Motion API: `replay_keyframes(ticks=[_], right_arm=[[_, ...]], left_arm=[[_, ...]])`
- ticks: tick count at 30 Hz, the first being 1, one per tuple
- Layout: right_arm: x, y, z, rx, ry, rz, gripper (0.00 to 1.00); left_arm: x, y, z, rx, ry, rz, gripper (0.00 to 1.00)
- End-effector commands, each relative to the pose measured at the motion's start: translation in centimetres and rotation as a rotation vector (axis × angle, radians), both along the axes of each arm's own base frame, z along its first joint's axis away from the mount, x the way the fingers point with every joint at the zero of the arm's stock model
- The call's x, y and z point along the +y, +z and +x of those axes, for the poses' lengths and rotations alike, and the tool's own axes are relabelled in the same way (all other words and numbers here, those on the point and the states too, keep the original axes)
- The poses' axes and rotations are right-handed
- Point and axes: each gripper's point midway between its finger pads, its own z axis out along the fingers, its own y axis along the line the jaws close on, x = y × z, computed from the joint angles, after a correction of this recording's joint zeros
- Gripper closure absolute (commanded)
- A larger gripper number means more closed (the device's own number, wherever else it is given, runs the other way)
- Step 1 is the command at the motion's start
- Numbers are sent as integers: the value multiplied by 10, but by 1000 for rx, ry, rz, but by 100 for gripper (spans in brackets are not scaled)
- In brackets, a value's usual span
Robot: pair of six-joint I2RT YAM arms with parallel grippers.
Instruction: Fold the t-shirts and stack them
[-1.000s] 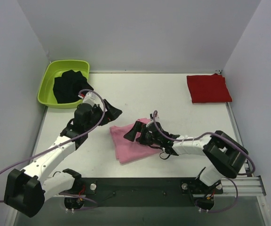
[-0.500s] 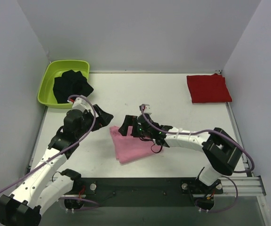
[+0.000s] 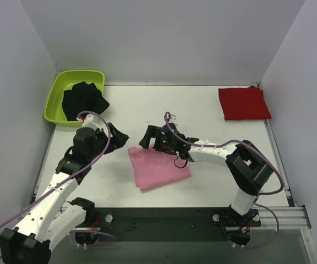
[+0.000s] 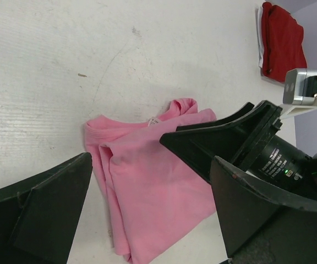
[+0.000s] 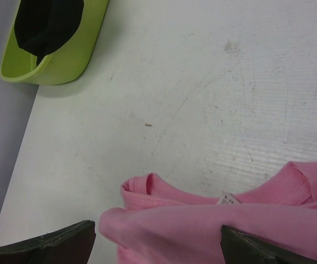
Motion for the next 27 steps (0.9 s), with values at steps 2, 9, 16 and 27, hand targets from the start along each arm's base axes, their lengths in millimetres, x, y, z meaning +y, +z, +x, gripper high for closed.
replay_keyframes(ticks=[2, 9, 16, 27], right_arm=[[11, 11, 25, -37, 4, 69, 0], [11, -31, 47, 48, -11, 124, 0], [21, -43, 58, 74, 24, 200, 0], [-28, 61, 85, -185, -68, 0, 0]], left_arm=[[-2, -1, 7, -16, -15, 6, 3], [-4, -8, 9, 2, -23, 5, 3], [-5, -6, 9, 3, -32, 2, 2], [-17, 36, 12, -66, -70, -74, 2]])
